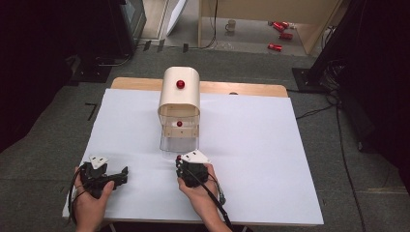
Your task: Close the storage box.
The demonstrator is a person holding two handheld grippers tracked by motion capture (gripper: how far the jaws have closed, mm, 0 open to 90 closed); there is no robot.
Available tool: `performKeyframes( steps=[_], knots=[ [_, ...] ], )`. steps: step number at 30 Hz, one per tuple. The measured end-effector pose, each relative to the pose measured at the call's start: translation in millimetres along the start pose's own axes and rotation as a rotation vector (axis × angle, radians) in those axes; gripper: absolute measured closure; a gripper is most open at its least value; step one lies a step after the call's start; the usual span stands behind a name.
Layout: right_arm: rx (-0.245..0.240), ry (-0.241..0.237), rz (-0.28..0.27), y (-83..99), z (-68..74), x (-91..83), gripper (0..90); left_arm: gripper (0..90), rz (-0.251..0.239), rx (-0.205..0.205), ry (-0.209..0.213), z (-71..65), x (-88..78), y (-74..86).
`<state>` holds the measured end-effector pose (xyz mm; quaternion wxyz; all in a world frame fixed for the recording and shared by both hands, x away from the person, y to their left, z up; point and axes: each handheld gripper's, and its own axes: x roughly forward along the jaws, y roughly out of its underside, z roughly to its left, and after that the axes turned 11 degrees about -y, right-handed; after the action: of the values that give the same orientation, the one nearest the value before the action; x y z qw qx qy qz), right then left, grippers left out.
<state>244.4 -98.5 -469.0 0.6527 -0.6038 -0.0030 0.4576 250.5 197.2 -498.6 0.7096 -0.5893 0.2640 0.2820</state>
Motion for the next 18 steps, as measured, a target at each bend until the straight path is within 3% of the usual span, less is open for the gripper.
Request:
performKeyframes(
  steps=[18],
  knots=[
    [0.018,0.027,-0.013,-21.7,-23.4,24.6,74.7,0.0,0.0,0.0,0.0,0.0,0.0,0.0]
  ],
)
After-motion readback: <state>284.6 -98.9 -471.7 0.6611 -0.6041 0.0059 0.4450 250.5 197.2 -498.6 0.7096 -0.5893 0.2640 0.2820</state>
